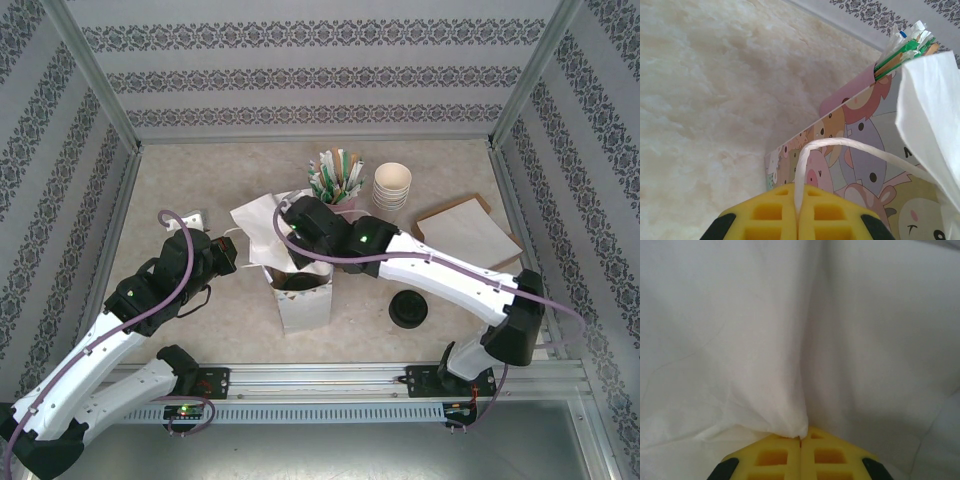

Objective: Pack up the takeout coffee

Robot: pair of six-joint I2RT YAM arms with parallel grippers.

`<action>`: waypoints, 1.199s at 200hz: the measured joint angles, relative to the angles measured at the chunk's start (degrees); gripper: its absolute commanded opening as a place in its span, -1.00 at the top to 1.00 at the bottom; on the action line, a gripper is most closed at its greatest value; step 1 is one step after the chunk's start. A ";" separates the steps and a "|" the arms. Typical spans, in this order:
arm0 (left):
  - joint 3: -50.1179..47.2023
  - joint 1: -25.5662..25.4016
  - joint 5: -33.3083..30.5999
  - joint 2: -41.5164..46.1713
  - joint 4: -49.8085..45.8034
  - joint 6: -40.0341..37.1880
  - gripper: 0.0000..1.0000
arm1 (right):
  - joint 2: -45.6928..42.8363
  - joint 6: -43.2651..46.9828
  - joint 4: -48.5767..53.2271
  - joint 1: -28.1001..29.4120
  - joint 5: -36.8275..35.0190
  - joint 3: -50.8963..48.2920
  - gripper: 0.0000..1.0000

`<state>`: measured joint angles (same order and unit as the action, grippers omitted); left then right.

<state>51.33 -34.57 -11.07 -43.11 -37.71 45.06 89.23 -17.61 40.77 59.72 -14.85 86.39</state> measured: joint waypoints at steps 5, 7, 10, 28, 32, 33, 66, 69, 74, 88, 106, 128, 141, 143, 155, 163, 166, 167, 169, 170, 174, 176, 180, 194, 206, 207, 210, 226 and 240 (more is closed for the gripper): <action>0.00 0.00 -0.02 0.00 0.00 0.00 1.00 | 0.37 -0.02 0.74 0.00 -0.02 0.22 1.00; 0.00 0.00 -0.02 0.00 0.00 0.00 1.00 | 0.52 -0.02 1.01 0.00 -0.02 0.24 1.00; 0.00 0.00 -0.02 0.00 0.00 0.00 1.00 | 0.66 -0.04 1.33 0.00 -0.04 0.31 1.00; 0.00 0.00 -0.17 0.00 0.00 0.00 1.00 | 1.33 -0.04 3.67 0.00 -0.07 0.81 1.00; 0.00 0.00 -0.17 0.00 0.00 0.00 1.00 | 1.49 -0.04 4.13 0.00 -0.07 1.05 1.00; 0.00 0.00 -0.17 0.00 0.00 0.00 1.00 | 1.53 -0.04 4.37 0.00 -0.07 1.14 1.00; 0.00 0.00 -0.28 0.00 -0.02 0.00 1.00 | 4.50 0.20 10.01 0.00 0.02 6.40 1.00; 0.00 0.00 -0.37 0.00 -0.02 0.00 1.00 | 5.09 0.26 10.62 0.00 0.11 7.13 1.00; 0.00 0.00 -0.42 0.00 -0.02 0.00 1.00 | 5.88 0.46 11.45 0.00 0.13 8.15 1.00; 0.00 0.00 -0.44 0.00 -0.04 0.00 1.00 | 8.22 1.01 13.73 0.00 0.31 10.82 1.00; 0.00 0.00 -0.57 0.00 -0.04 0.00 1.00 | 10.86 1.42 16.20 0.00 0.28 12.98 1.00; 0.00 0.00 -0.61 0.00 -0.04 0.00 1.00 | 14.36 1.60 20.26 0.00 -0.09 15.93 1.00; 0.02 0.00 -0.63 0.00 -0.04 0.00 1.00 | 16.33 1.57 22.62 0.00 -0.79 18.10 1.00; 0.02 0.00 -0.61 0.00 -0.04 0.00 1.00 | 16.59 1.57 22.93 0.00 -0.87 18.40 1.00; 0.02 0.00 -0.63 0.00 -0.04 0.00 1.00 | 17.86 1.64 24.57 0.00 -1.57 19.93 1.00; 0.02 0.00 -0.61 0.00 -0.04 0.00 1.00 | 18.38 1.77 25.35 0.00 -2.03 20.59 1.00; 0.02 0.00 -0.61 0.00 -0.04 0.00 1.00 | 18.56 1.79 25.68 0.00 -2.19 20.83 1.00; 0.02 0.00 -0.61 0.00 -0.04 0.00 1.00 | 18.60 1.81 25.75 0.00 -2.25 20.87 1.00; 0.02 0.00 -0.61 0.00 -0.04 0.00 1.00 | 18.71 1.81 25.92 0.00 -2.36 21.03 1.00; 0.02 0.00 -0.61 0.00 -0.04 0.00 1.00 | 18.80 1.88 26.03 0.00 -2.45 21.11 1.00; 0.02 0.00 -0.61 0.00 -0.04 0.00 1.00 | 18.97 1.97 26.45 0.00 -2.60 21.44 1.00; 0.02 0.00 -0.63 0.00 -0.04 0.00 1.00 | 19.12 2.01 26.67 0.00 -2.71 21.57 1.00; 0.02 0.00 -0.61 0.00 -0.04 0.00 1.00 | 19.37 2.14 27.10 0.00 -2.91 21.94 1.00; 0.02 0.00 -0.61 0.00 -0.04 0.00 1.00 | 20.65 2.62 28.94 0.02 -4.02 23.56 1.00; 0.02 0.00 -0.61 0.00 -0.04 0.00 1.00 | 22.12 2.80 30.40 0.04 -5.31 24.98 1.00; 0.02 0.00 -0.61 0.00 -0.04 0.00 1.00 | 22.21 2.82 30.49 0.04 -5.35 25.05 1.00; 0.02 0.00 -0.61 0.00 -0.04 0.00 1.00 | 22.58 2.84 30.82 0.04 -5.62 25.29 1.00; 0.07 0.00 -0.61 0.00 -0.04 0.00 1.00 | 24.17 3.04 32.39 0.04 -7.04 25.75 1.00; 0.13 0.00 -0.61 0.00 -0.04 0.00 1.00 | 24.96 3.04 33.62 0.04 -7.63 25.75 0.99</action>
<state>51.46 -34.57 -11.68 -43.11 -37.76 45.06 114.19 -14.57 74.39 59.77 -22.48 112.14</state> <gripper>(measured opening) 0.060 0.063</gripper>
